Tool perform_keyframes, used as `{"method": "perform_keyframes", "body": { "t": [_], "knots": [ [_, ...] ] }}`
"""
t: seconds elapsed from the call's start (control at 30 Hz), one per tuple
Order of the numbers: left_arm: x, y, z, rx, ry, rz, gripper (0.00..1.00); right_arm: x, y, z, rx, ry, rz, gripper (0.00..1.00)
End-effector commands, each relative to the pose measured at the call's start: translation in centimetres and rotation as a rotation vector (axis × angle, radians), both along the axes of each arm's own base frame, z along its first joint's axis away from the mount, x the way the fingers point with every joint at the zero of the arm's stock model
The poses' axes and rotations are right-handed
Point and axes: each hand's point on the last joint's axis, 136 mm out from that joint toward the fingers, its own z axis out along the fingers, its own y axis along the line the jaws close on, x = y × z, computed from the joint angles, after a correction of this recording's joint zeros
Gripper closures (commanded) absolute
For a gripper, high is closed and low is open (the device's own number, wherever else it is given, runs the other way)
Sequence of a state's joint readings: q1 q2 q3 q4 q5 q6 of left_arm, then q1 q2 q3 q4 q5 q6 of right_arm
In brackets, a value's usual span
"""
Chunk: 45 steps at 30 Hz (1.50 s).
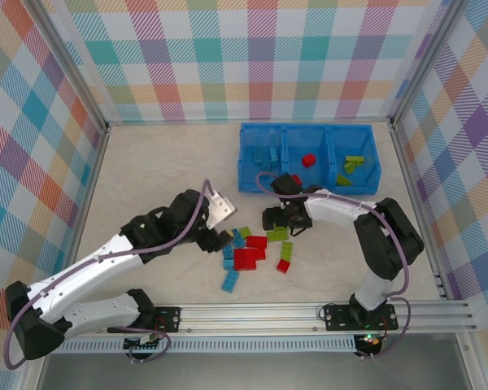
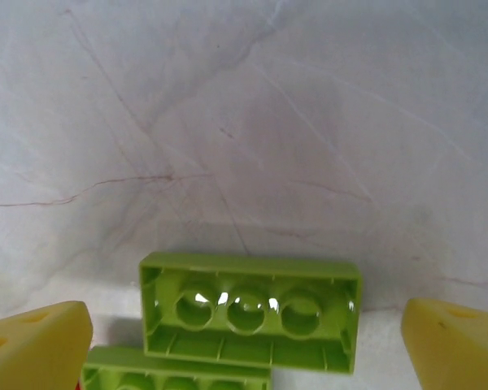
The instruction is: Sort the legos into containers by color
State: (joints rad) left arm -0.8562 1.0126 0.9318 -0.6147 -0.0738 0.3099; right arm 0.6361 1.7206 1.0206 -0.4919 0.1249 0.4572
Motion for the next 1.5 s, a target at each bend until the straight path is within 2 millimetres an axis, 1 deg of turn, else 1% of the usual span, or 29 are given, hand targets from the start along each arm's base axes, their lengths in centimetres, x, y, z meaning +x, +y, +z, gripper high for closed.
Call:
{"method": "perform_keyframes", "body": {
  "t": [0.0,0.1,0.17,0.23,0.33,0.4,0.47,0.5,0.57,0.63,0.7,0.77,0.8,0.87,0.93,0.97,1.03,1.07,1.13,1.2,1.3,1.33,1.37,1.47],
  "knots": [
    [-2.0,-1.0,1.4,-0.018,-0.104,-0.223,0.07,0.3,-0.2,-0.4,-0.057,-0.010,0.012,0.09],
    [-3.1,-1.1,1.4,-0.026,-0.137,-0.309,0.00,-0.1,-0.5,-1.1,-0.098,-0.001,0.009,0.18],
    [-4.0,-1.0,0.9,-0.012,-0.129,-0.363,0.00,-0.3,-0.9,-1.6,-0.113,0.006,0.000,0.26],
    [-4.8,-0.9,0.3,-0.001,-0.123,-0.406,0.00,-0.4,-1.0,-1.8,-0.118,0.009,-0.005,0.31],
    [-5.8,-0.8,0.0,-0.002,-0.130,-0.462,0.00,-0.3,-0.7,-1.4,-0.095,-0.005,-0.007,0.38],
    [-6.2,-0.7,0.0,-0.006,-0.143,-0.484,0.00,0.0,-0.6,-0.3,-0.067,-0.042,-0.015,0.42],
    [-6.3,-0.6,0.2,-0.014,-0.169,-0.492,0.00,0.5,-0.6,1.5,-0.039,-0.102,-0.028,0.45],
    [-6.2,-0.5,0.3,-0.016,-0.181,-0.491,0.00,0.7,-0.7,2.6,-0.029,-0.133,-0.035,0.45],
    [-6.1,-0.5,0.7,-0.026,-0.210,-0.490,0.00,1.5,-1.4,5.5,-0.017,-0.225,-0.060,0.46],
    [-6.1,-0.5,1.1,-0.038,-0.237,-0.489,0.00,2.5,-2.9,8.5,-0.009,-0.322,-0.103,0.47],
    [-6.0,-0.5,1.6,-0.052,-0.263,-0.484,0.00,3.8,-5.0,11.5,0.020,-0.410,-0.164,0.49],
    [-5.9,-0.4,2.1,-0.066,-0.288,-0.475,0.00,5.2,-7.4,14.4,0.058,-0.491,-0.234,0.50],
    [-5.8,-0.4,2.3,-0.074,-0.298,-0.466,0.00,5.9,-8.8,15.6,0.063,-0.524,-0.268,0.50],
    [-5.4,-0.1,2.8,-0.090,-0.326,-0.430,0.00,7.7,-12.5,17.6,0.047,-0.589,-0.359,0.51],
    [-4.9,0.0,3.3,-0.104,-0.343,-0.392,0.00,9.6,-16.2,18.6,0.034,-0.616,-0.449,0.52],
    [-4.7,0.1,3.5,-0.108,-0.346,-0.374,0.00,10.7,-18.1,18.6,0.041,-0.615,-0.498,0.52],
    [-4.3,0.3,3.7,-0.108,-0.348,-0.350,0.00,12.7,-20.9,18.2,0.070,-0.594,-0.573,0.52],
    [-4.2,0.4,3.7,-0.106,-0.346,-0.341,0.00,13.8,-21.9,17.6,0.084,-0.582,-0.600,0.53],
    [-4.1,0.4,3.6,-0.100,-0.336,-0.333,0.00,15.8,-23.2,16.3,0.087,-0.546,-0.636,0.52],
    [-4.1,0.4,3.6,-0.100,-0.332,-0.328,0.00,17.5,-23.8,15.1,0.080,-0.512,-0.650,0.50],
    [-4.1,0.5,3.6,-0.098,-0.331,-0.325,0.00,19.4,-24.0,13.8,0.095,-0.466,-0.669,0.42],
    [-4.1,0.5,3.6,-0.096,-0.332,-0.324,0.00,19.8,-23.9,13.6,0.100,-0.458,-0.671,0.39],
    [-4.0,0.6,3.5,-0.092,-0.332,-0.323,0.00,20.0,-24.0,13.6,0.100,-0.451,-0.678,0.34],
    [-3.9,0.7,3.5,-0.087,-0.333,-0.315,0.00,20.0,-24.0,14.4,0.108,-0.464,-0.686,0.19]
  ]
}}
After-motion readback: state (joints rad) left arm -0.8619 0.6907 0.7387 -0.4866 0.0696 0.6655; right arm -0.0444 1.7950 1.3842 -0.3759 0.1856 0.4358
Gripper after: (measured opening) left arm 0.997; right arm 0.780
